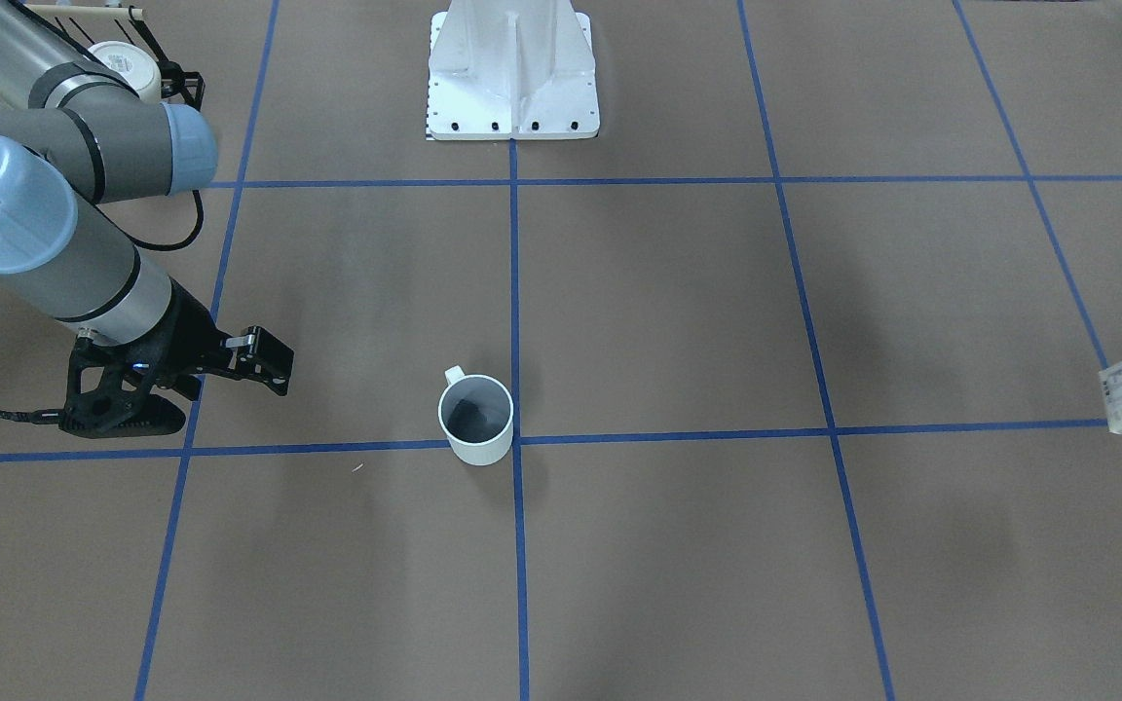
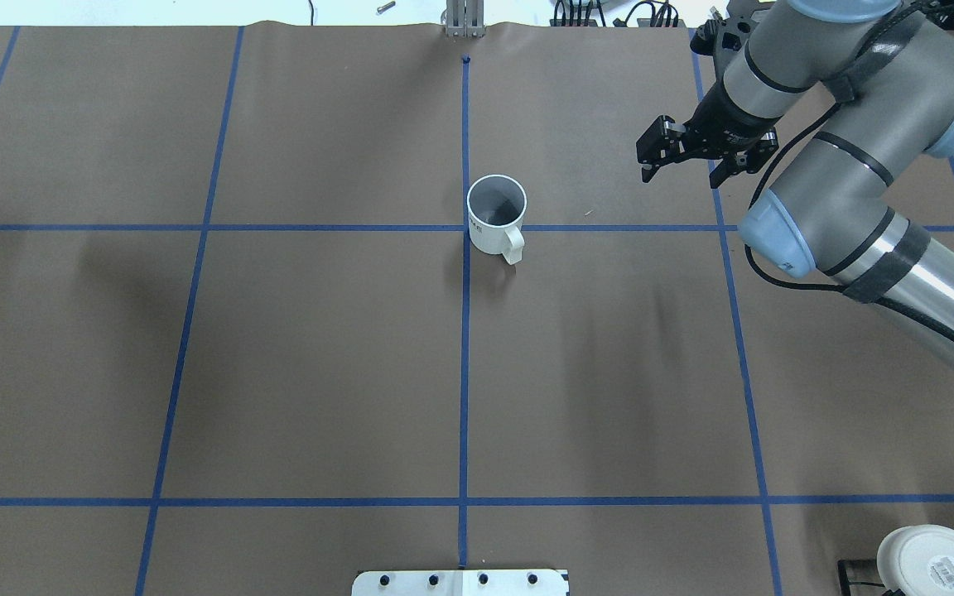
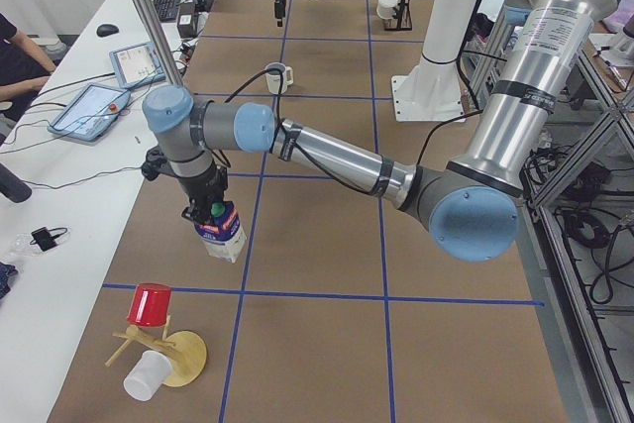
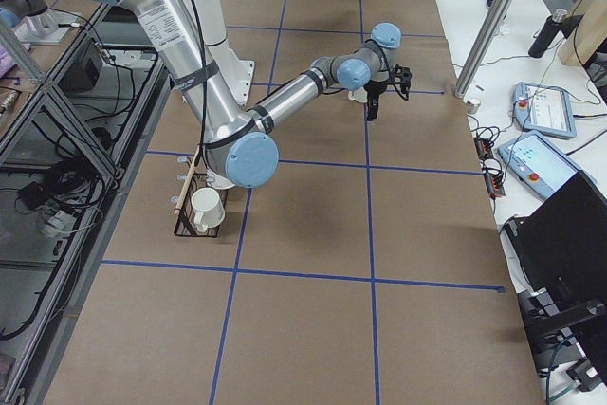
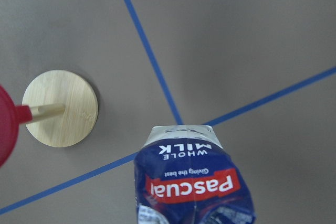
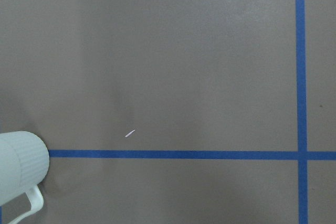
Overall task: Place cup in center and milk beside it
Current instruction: 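Carry the milk carton with the left gripper and set it beside the mug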
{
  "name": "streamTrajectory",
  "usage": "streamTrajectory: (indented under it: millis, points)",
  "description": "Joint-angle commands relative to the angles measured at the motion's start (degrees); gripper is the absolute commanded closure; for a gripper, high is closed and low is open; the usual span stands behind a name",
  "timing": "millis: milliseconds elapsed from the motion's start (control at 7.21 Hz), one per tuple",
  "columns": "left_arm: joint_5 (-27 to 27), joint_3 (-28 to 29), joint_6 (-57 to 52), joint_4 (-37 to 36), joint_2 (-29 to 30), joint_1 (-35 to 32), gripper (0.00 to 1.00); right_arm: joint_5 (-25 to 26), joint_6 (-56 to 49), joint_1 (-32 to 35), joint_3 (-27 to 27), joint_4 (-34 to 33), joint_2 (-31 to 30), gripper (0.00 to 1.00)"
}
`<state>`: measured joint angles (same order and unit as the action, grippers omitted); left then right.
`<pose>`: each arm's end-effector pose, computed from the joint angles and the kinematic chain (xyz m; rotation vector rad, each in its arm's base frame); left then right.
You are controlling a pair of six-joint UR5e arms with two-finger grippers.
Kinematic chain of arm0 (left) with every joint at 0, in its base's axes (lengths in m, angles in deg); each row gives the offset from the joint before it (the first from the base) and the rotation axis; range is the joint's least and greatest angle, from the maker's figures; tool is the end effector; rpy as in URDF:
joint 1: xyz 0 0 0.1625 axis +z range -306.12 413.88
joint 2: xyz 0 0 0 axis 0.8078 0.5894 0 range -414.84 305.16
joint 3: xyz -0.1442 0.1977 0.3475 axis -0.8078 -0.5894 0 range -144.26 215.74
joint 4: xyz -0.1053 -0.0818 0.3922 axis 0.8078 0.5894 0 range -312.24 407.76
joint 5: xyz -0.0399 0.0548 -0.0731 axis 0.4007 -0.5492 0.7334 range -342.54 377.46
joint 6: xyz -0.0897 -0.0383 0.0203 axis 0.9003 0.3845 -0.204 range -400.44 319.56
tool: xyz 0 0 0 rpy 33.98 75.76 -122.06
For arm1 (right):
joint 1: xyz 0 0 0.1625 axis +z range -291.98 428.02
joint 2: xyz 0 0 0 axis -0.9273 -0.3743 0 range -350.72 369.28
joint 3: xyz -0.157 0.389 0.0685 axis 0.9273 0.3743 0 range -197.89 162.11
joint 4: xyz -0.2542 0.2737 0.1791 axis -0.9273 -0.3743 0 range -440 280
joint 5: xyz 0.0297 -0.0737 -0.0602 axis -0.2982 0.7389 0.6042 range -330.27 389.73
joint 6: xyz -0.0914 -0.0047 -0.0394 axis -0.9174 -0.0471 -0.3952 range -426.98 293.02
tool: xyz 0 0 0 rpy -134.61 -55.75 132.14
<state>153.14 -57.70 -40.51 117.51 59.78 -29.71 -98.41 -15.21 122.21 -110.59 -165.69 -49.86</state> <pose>0.0089 -0.6344 0.4197 0.0850 0.8027 0.1612 -0.3348 -0.5867 0.3111 0.0155 -0.9010 0.0397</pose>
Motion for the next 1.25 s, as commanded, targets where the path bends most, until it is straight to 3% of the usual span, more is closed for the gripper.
streamTrajectory:
  millis: [0, 416, 555, 832, 1110]
  points:
    - [0.6, -3.3, 24.4, 0.0, 6.8, 12.2, 1.00, -0.1, -0.2, 0.8, -0.3, 0.1, -0.5, 0.00]
    - [-0.9, -2.0, 47.5, 1.4, 18.4, 26.1, 1.00, -0.7, -1.0, 2.5, -0.5, 0.5, -2.4, 0.00]
    - [-5.0, -0.1, 51.8, 2.8, 21.5, 29.6, 1.00, -1.1, -3.8, 4.7, -0.4, 0.4, -3.4, 0.00]
    - [-9.6, 9.4, 58.3, 14.6, 26.6, 35.0, 1.00, -3.2, -11.5, 10.1, 0.4, -0.3, -6.8, 0.00]
    - [-10.0, 13.2, 58.3, 14.9, 29.9, 35.6, 1.00, -4.0, -11.5, 11.4, 0.5, -0.2, -8.5, 0.00]
